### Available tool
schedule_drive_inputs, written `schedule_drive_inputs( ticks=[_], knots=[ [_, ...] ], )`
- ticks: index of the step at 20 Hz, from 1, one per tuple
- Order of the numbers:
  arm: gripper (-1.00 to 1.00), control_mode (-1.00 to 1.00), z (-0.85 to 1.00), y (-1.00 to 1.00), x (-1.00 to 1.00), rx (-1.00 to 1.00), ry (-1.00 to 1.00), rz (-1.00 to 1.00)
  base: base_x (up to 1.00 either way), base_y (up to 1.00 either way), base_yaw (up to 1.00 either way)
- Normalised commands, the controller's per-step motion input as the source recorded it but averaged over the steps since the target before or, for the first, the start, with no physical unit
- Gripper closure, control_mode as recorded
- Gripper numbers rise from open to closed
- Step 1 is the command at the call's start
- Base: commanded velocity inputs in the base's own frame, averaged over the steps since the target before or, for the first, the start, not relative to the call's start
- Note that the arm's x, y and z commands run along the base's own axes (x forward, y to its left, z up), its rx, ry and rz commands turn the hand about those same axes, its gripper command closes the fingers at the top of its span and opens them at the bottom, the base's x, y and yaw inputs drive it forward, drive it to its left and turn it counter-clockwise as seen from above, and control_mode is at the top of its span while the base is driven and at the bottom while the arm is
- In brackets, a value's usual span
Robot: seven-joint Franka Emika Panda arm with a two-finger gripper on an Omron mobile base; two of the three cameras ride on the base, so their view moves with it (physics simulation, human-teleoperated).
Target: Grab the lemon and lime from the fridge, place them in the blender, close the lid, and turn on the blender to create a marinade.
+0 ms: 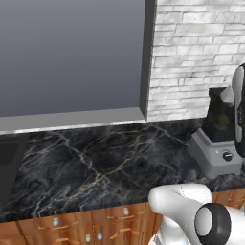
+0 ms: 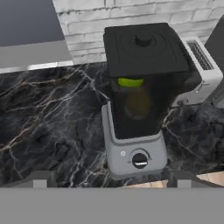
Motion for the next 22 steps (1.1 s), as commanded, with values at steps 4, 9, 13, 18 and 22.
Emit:
schedule_drive_inputs(
  ticks=[4, 9, 13, 18, 22],
  knots=[
    [-1.0, -1.0, -0.66, 0.13, -0.03, -0.12, 0.02, -0.45, 0.0, 0.0, 0.0],
    [-1.0, -1.0, -0.63, 0.0, 0.0, -0.11, 0.11, -0.33, 0.0, 0.0, 0.0],
    [-1.0, -1.0, -0.52, -0.1, 0.0, -0.07, 0.17, -0.16, 0.0, 0.0, 0.0],
    [-1.0, -1.0, -0.42, -0.09, 0.05, -0.04, 0.17, -0.07, 0.0, 0.0, 0.0],
    [-1.0, -1.0, -0.59, -0.14, 0.12, -0.04, 0.09, -0.02, 0.0, 0.0, 0.0]
  ],
)
